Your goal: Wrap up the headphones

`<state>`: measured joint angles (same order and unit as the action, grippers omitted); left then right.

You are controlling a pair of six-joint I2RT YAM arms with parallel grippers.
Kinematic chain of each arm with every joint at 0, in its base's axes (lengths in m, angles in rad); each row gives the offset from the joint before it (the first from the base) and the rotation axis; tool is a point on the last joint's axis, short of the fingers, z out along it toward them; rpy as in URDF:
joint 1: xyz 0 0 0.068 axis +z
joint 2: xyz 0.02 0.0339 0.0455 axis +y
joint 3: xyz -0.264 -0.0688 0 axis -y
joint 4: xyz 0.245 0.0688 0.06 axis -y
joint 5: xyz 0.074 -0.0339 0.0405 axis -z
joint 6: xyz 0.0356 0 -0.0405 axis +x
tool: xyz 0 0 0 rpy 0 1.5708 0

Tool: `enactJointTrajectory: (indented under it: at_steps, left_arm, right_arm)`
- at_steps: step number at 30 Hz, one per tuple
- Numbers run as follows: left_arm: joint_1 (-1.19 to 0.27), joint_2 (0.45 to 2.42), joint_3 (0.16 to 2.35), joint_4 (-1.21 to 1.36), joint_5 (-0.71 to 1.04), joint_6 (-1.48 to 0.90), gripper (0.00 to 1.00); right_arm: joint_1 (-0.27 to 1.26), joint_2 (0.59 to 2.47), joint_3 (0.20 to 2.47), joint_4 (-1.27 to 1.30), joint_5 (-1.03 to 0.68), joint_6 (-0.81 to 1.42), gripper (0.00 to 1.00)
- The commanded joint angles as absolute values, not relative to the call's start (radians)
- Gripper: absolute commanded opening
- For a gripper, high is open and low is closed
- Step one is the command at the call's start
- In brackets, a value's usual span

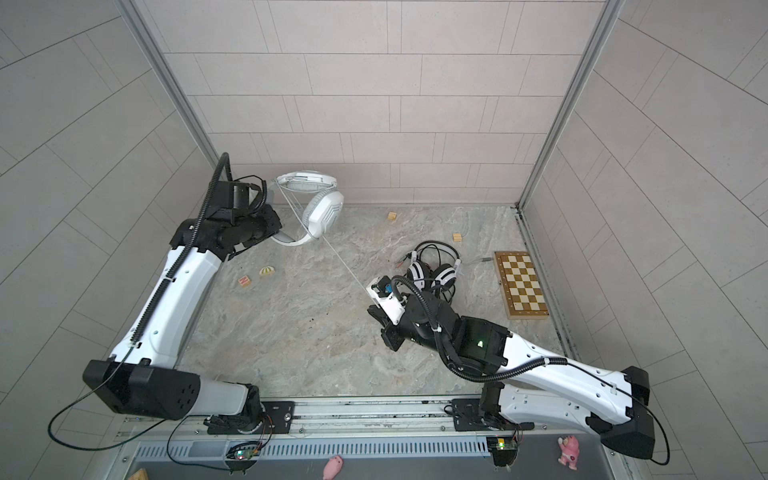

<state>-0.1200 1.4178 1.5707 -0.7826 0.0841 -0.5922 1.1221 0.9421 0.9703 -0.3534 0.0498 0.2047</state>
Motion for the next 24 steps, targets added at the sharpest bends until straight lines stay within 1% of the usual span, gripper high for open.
enactJointTrajectory:
  at_steps: [1,4,7,9,11,14,16,19,20,24]
  left_arm:
    - [-0.165,1.460,1.569,-0.659,-0.081,-0.591,0.00]
    - [-0.254,1.506,1.577,-0.723,-0.109,-0.523,0.00]
    - [-0.368,1.526,1.565,-0.785,-0.205,-0.451,0.00]
    - [-0.434,1.525,1.534,-0.795,-0.224,-0.412,0.00]
    - [-0.493,1.514,1.496,-0.801,-0.205,-0.374,0.00]
    - [-0.562,1.475,1.437,-0.826,-0.131,-0.311,0.00]
    - [-0.614,1.431,1.374,-0.823,-0.095,-0.263,0.00]
    - [-0.682,1.363,1.301,-0.830,-0.090,-0.205,0.00]
    - [-0.699,1.340,1.281,-0.832,-0.085,-0.193,0.00]
    - [-0.731,1.252,1.194,-0.815,-0.022,-0.174,0.00]
  right_arm:
    - [1.161,0.948,1.071,-0.519,0.093,0.113,0.00]
    - [1.163,0.962,1.144,-0.532,0.137,0.062,0.00]
    - [1.159,0.979,1.218,-0.532,0.204,0.001,0.01]
    - [1.149,0.992,1.263,-0.531,0.244,-0.038,0.01]
    - [1.132,1.007,1.308,-0.528,0.283,-0.087,0.01]
    - [1.085,1.026,1.365,-0.527,0.294,-0.133,0.01]
    - [1.012,1.039,1.389,-0.520,0.242,-0.143,0.01]
    - [0.867,1.055,1.410,-0.512,0.080,-0.088,0.01]
    - [0.835,1.058,1.408,-0.503,0.055,-0.077,0.02]
    - [0.792,1.108,1.436,-0.515,0.011,-0.071,0.02]
